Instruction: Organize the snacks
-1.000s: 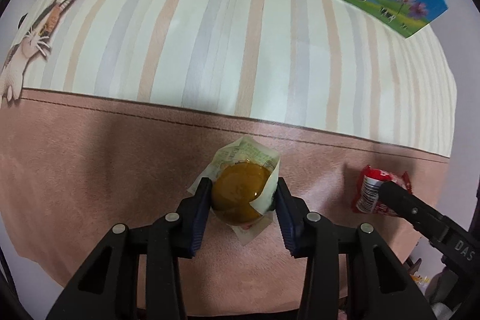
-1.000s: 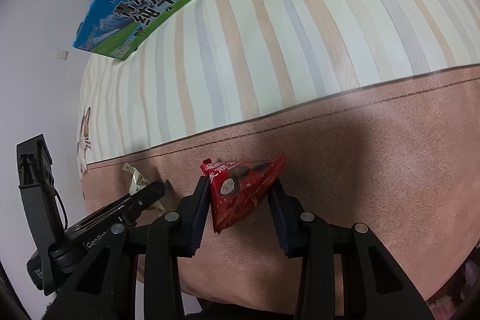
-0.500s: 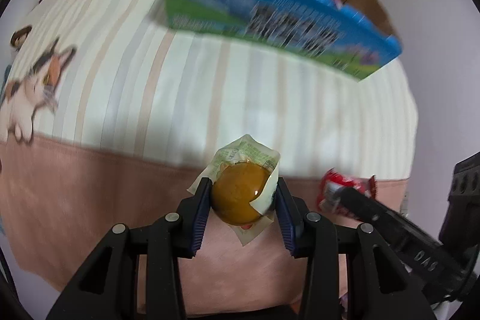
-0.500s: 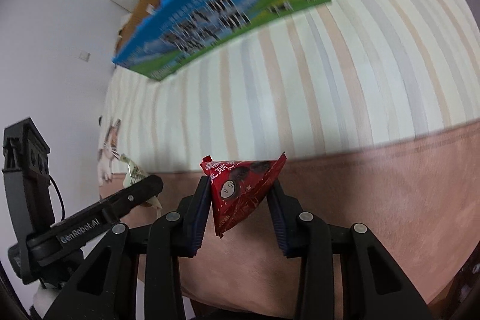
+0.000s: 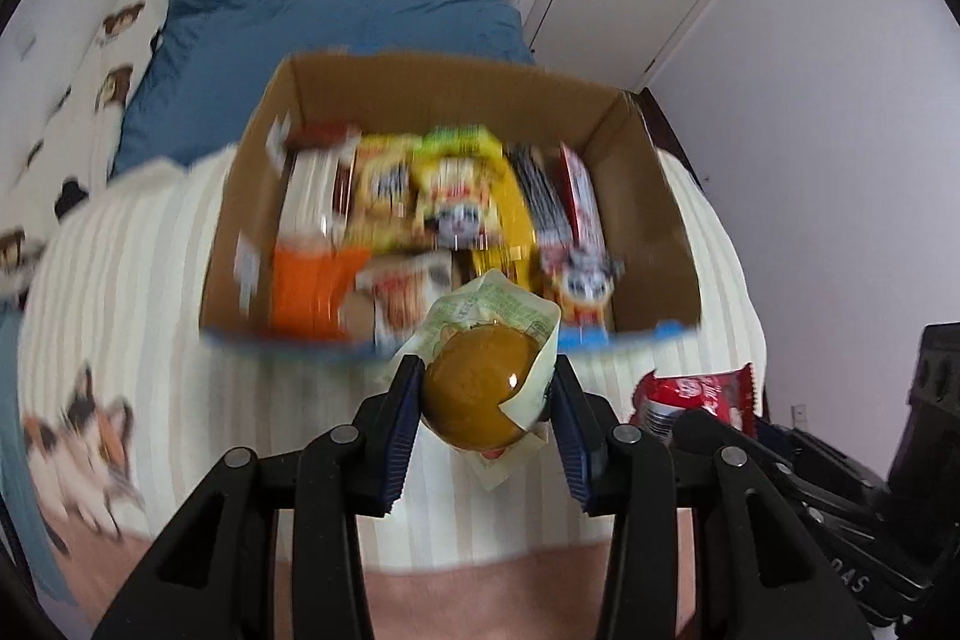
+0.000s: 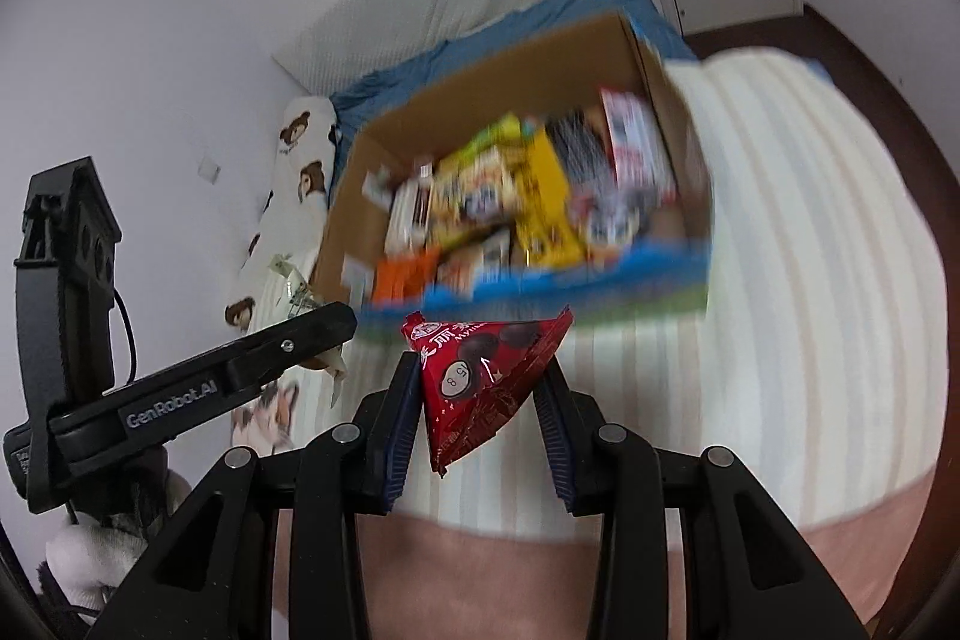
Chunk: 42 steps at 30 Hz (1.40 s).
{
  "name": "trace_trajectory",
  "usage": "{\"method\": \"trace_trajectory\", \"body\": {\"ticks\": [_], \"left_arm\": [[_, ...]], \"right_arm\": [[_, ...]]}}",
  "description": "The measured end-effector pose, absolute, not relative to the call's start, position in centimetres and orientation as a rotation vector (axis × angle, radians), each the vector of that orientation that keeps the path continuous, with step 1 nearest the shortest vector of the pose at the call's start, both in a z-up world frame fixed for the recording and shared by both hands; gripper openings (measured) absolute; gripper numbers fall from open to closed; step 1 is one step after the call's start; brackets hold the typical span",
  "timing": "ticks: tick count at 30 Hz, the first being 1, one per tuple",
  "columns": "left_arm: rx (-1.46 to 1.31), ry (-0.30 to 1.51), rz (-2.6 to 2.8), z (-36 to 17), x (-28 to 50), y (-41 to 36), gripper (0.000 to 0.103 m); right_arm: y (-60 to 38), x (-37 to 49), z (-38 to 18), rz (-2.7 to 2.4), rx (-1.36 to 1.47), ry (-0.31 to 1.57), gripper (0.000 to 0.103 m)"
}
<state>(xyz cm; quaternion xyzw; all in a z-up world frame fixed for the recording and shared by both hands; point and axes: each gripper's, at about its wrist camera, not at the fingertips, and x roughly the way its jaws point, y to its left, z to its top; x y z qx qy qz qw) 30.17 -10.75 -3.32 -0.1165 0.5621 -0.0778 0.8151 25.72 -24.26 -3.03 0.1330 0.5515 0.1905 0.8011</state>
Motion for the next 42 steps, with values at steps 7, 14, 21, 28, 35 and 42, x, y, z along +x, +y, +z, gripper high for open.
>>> {"method": "trace_trajectory", "body": {"ticks": [7,14,21,28,35,42], "left_arm": [[-0.223,1.296,-0.151,-7.4,37.8,-10.7,0.038],[-0.263,1.517,-0.143,-14.6,40.9,-9.7,0.040],[-0.212,1.501,-0.079,-15.0,40.8,-9.2,0.088],[-0.182,1.452,-0.023,-13.4,40.8,-8.5,0.092],[-0.164,1.404,-0.006,-11.7,39.7,-8.3,0.092],[-0.155,1.304,0.015,-8.3,36.8,-8.1,0.092]], "right_arm": [[-22.1,32.1,-4.9,0.396,0.213,1.233,0.040],[-20.8,35.9,-10.1,0.334,0.173,1.381,0.047],[-20.8,37.8,-10.6,0.238,0.068,1.413,0.097],[-21.4,37.9,-10.8,0.176,-0.002,1.436,0.099],[-22.0,37.0,-10.4,0.146,0.000,1.414,0.100],[-22.6,34.7,-7.3,0.151,-0.004,1.336,0.100]]}}
